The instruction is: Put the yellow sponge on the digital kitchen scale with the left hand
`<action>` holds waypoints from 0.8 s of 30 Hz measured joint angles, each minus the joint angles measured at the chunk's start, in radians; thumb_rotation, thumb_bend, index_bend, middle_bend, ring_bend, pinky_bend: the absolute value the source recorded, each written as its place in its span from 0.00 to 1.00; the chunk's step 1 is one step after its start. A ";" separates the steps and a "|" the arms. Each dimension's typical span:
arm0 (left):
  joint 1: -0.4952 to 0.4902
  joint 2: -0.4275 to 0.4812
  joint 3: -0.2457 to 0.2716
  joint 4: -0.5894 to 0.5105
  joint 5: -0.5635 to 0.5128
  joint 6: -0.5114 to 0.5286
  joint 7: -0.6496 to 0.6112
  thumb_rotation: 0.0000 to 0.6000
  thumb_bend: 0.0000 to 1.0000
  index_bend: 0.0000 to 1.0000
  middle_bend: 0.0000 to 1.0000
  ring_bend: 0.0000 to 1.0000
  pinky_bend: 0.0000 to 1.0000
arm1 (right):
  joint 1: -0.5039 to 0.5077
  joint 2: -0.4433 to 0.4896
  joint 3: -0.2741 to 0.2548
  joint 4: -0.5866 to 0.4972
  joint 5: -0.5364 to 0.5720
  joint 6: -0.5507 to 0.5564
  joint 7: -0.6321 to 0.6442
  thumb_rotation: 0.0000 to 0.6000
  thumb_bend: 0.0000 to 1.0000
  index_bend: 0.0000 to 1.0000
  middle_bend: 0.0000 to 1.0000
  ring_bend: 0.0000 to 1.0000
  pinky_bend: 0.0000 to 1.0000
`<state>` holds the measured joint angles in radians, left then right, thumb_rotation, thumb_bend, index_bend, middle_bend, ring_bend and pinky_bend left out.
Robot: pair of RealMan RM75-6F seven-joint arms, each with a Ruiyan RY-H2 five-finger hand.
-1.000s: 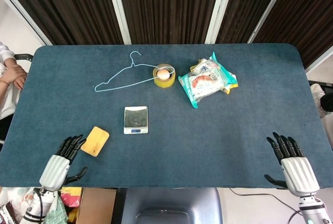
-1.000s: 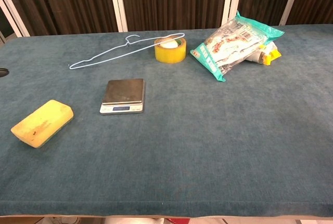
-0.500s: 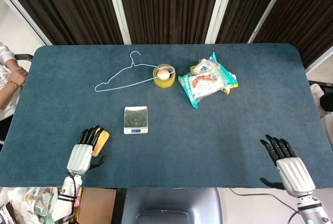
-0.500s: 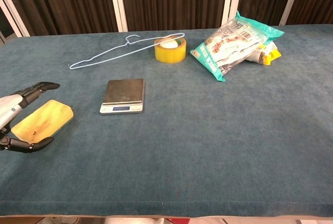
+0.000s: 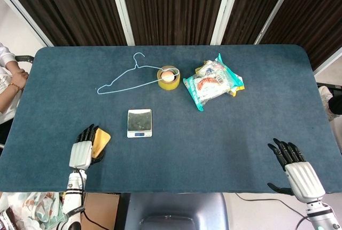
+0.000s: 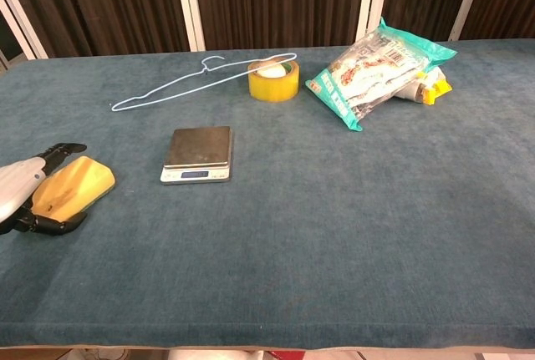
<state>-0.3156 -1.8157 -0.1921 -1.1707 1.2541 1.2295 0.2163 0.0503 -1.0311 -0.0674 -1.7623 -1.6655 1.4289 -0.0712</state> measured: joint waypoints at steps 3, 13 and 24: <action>-0.001 0.001 -0.002 0.000 -0.002 0.002 -0.009 1.00 0.28 0.00 0.20 0.46 0.64 | 0.000 -0.001 -0.001 -0.001 0.000 0.000 -0.003 1.00 0.19 0.00 0.00 0.00 0.00; -0.012 0.002 -0.005 -0.005 0.053 0.067 -0.059 1.00 0.28 0.00 0.28 0.55 0.70 | 0.002 -0.001 -0.003 -0.002 -0.001 -0.003 -0.005 1.00 0.19 0.00 0.00 0.00 0.00; -0.162 -0.020 -0.123 -0.112 0.046 0.041 0.041 1.00 0.29 0.00 0.27 0.54 0.64 | 0.006 0.008 0.000 0.000 0.013 -0.011 0.006 1.00 0.19 0.00 0.00 0.00 0.00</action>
<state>-0.4777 -1.8360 -0.3147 -1.2829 1.2997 1.2704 0.2572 0.0564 -1.0229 -0.0675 -1.7624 -1.6525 1.4179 -0.0653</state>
